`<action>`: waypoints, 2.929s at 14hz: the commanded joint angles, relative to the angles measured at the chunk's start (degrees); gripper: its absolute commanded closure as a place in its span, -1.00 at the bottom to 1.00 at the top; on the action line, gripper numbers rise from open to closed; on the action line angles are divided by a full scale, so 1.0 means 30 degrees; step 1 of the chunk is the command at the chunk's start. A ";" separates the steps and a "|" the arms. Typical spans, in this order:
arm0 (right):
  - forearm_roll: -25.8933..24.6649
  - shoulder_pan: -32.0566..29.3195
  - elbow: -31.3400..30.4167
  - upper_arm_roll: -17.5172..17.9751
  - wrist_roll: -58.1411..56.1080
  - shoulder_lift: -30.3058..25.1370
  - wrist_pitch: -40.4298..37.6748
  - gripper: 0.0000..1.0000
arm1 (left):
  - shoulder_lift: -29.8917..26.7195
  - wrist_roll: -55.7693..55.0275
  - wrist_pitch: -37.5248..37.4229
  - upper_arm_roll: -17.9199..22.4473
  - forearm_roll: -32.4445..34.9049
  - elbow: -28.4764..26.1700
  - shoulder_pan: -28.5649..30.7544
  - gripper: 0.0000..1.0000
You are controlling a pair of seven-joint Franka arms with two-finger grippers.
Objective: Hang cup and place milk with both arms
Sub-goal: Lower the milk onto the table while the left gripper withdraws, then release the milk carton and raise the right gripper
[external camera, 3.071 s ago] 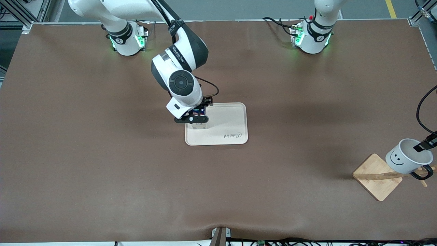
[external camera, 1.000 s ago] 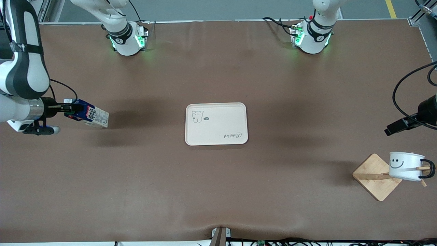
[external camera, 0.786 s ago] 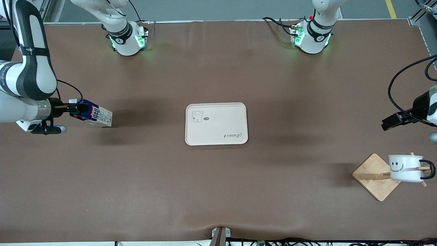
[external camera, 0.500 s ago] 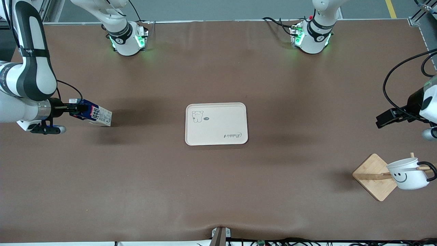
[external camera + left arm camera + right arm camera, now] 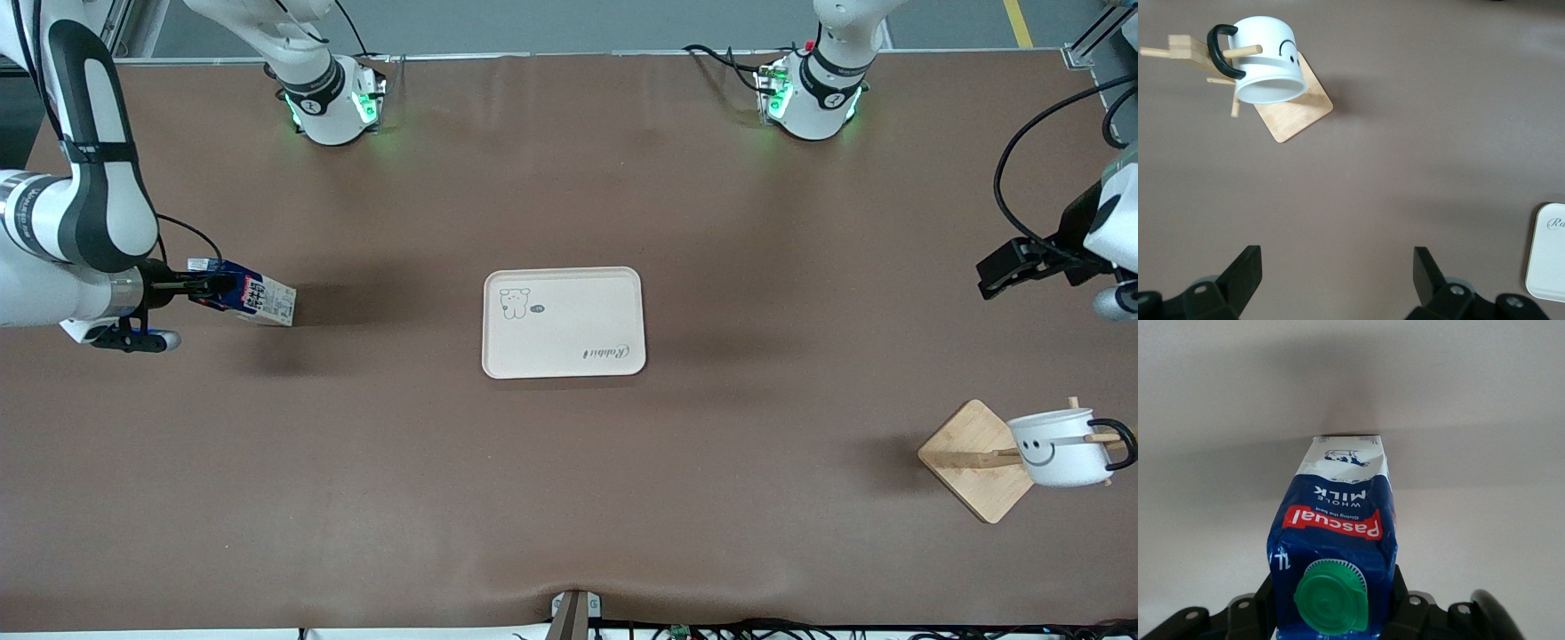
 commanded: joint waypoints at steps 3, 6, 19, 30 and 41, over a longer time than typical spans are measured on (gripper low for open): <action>-0.0399 -0.0427 -0.0818 0.0303 0.0358 -0.0233 0.0830 1.00 | -0.1463 0.0863 -0.0334 0.4752 -0.1353 -0.0698 -0.4184 -1.00; -0.0399 -0.0428 -0.0760 0.0303 0.0359 -0.0175 0.0714 -0.59 | -0.2428 0.2268 -0.0189 0.9004 -0.2590 -0.1778 -0.7526 -1.00; -0.1475 0.0565 0.7322 0.0420 0.0240 -0.0028 -0.5791 -1.00 | -0.3575 0.2419 -0.0393 1.1274 -0.3177 -0.3073 -1.0059 -1.00; -0.1718 0.3585 1.5148 0.0391 0.0183 -0.1432 -0.6989 -1.00 | -0.3692 0.2039 -0.0744 1.1333 -0.3089 -0.3073 -1.0000 -1.00; -0.0662 0.3264 0.6065 0.0333 -0.0286 -0.7411 -0.5030 -1.00 | -0.3721 0.1952 -0.0773 1.1275 -0.3001 -0.3190 -1.0029 -1.00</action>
